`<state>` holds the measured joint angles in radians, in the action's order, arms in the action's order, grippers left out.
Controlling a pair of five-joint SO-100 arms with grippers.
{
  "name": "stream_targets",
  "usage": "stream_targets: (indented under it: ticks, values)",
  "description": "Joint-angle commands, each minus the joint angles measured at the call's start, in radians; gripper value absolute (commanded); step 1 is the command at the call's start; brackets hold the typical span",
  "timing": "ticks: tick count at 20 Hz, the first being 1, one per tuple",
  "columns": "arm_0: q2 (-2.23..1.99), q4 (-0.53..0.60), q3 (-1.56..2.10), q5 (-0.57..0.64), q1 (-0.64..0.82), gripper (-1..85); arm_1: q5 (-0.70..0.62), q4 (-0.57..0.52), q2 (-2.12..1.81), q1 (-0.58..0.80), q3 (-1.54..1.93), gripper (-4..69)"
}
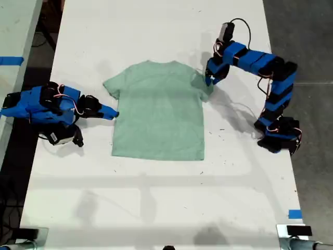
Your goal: Fold t shirt
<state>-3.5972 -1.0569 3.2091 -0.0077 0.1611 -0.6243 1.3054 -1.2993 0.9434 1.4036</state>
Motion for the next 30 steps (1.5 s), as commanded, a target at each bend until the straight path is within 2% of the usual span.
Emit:
stream_targets:
  ticks: [1,4,7,8,10,12,13,14,16,18,20,22,23,24,25,27,30]
  values:
    - [-0.008,-0.002,0.002,-0.009,-0.002,10.8,-0.005,0.031,-0.187,-0.092,-0.098,-1.3]
    - [-0.008,-0.002,0.002,-0.009,-0.002,10.8,0.008,0.058,-0.207,-0.347,-0.373,-1.2]
    - [-0.008,-0.002,0.002,-0.009,-0.002,10.8,0.029,-0.103,-0.17,-0.534,-0.397,-1.2]
    - [-0.008,-0.002,0.002,-0.009,-0.002,10.8,0.028,-0.144,-0.153,-0.571,-0.396,1.9]
    - [-0.008,-0.002,0.002,-0.009,-0.002,10.8,0.032,-0.124,-0.178,-0.572,-0.394,22.5]
    - [-0.008,-0.002,0.002,-0.009,-0.002,10.8,0.063,-0.012,-0.322,-0.489,-0.296,30.7]
    - [-0.008,-0.002,0.002,-0.009,-0.002,10.8,0.066,0.043,-0.417,-0.44,-0.21,31.5]
    - [-0.008,-0.002,0.002,-0.009,-0.002,10.8,0.066,0.071,-0.541,-0.407,-0.081,0.0]
    - [-0.008,-0.002,0.002,-0.009,-0.002,10.8,0.084,0.026,-0.848,-0.433,0.264,0.1]
    - [-0.008,-0.002,0.002,-0.009,-0.002,10.8,0.173,-0.035,-1.121,-0.568,0.597,0.1]
    - [-0.008,-0.002,0.002,-0.009,-0.002,10.9,0.244,-0.186,-1.411,-0.704,0.999,0.2]
    - [-0.008,-0.002,0.002,-0.009,-0.002,10.9,0.264,-0.275,-1.732,-0.756,1.391,0.2]
    - [-0.008,-0.002,0.002,-0.009,-0.002,10.9,0.264,-0.268,-1.948,-0.765,1.591,0.2]
    - [-0.008,-0.002,0.002,-0.009,-0.002,10.9,0.253,-0.126,-2.226,-0.752,1.718,0.5]
    - [-0.008,-0.002,0.002,-0.009,-0.002,10.9,0.27,-0.066,-2.209,-0.795,1.663,0.5]
    - [-0.008,-0.002,0.003,-0.009,-0.005,11.0,0.307,-0.11,-2.209,-0.769,1.704,0.5]
    - [-0.008,-0.002,0.003,-0.011,-0.005,11.1,0.357,-0.074,-2.21,-0.772,1.697,0.5]
